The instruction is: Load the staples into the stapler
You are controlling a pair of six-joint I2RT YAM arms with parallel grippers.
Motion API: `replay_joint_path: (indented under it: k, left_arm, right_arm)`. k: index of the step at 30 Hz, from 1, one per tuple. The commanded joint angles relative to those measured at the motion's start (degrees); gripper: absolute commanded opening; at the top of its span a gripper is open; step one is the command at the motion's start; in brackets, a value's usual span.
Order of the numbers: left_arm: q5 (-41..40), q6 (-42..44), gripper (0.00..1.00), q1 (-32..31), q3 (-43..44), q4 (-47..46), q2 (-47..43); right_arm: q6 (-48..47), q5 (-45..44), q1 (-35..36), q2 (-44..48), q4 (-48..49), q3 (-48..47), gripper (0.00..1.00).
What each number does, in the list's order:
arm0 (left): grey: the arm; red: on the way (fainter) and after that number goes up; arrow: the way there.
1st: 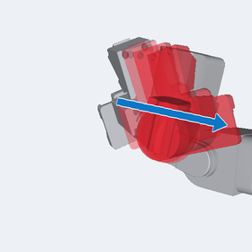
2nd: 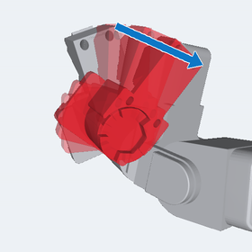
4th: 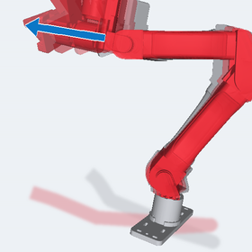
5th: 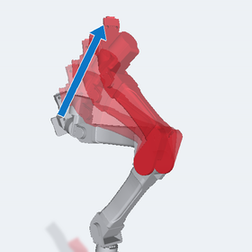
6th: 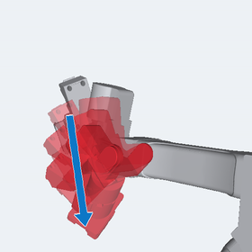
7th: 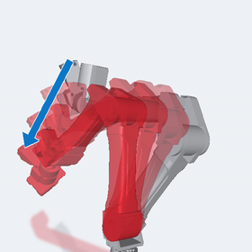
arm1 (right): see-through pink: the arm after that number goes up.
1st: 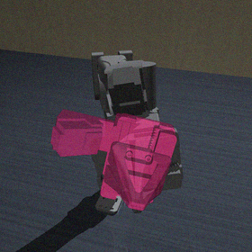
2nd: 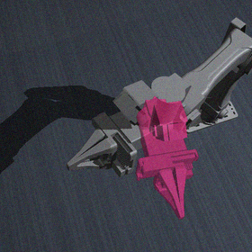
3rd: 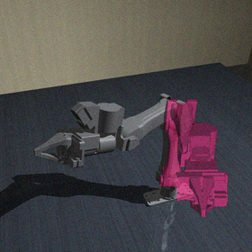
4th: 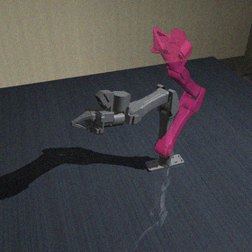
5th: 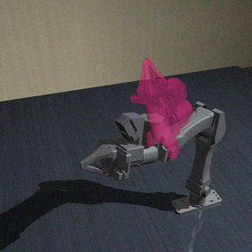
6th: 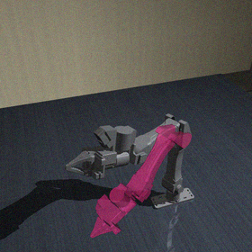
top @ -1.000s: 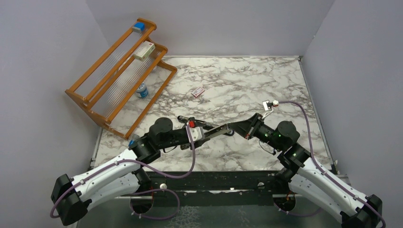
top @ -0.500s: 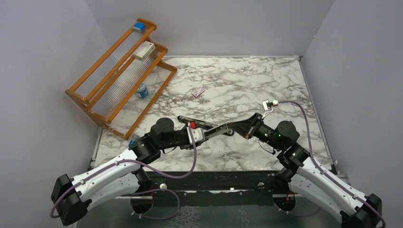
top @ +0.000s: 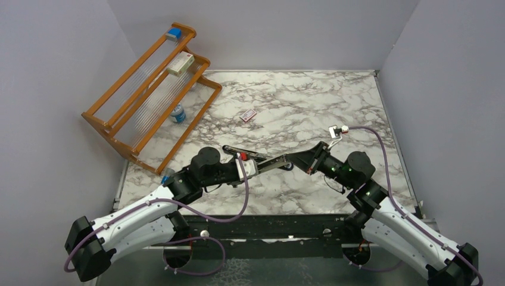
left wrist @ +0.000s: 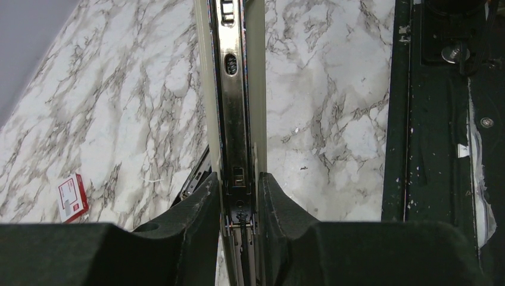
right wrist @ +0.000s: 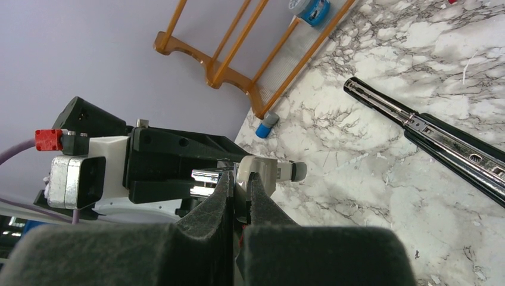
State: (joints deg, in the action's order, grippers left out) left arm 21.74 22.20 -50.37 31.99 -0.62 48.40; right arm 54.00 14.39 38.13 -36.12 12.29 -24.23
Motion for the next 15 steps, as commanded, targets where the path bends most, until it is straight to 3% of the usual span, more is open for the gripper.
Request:
replay_joint_path:
  k: [1, 3, 7, 9, 15]
  left_arm:
    - [-0.7, 2.0, 0.00, -0.1, 1.2, 1.9, 0.6]
    - [-1.2, 3.5, 0.00, -0.1, 1.8, 3.2, 0.5]
    - [-1.4, 8.0, 0.00, 0.0, 3.5, 7.9, -0.2]
    - [-0.9, 9.6, 0.00, 0.0, 4.2, 10.2, -0.8]
    - [-0.4, 12.2, 0.00, 0.2, 4.7, 13.8, -2.1]
  right_arm:
    - [1.0, 0.3, 0.0, 1.0, 4.6, -0.2, 0.01]
    - [0.4, -0.7, 0.0, 1.3, 3.2, -0.4, 0.04]
    - [-2.6, -5.1, 0.0, 2.6, -5.7, -3.3, 0.31]
    - [-4.6, -7.6, 0.0, 3.5, -10.5, -5.4, 0.39]
    - [-6.6, -16.6, 0.0, 8.1, -22.1, -9.3, 0.42]
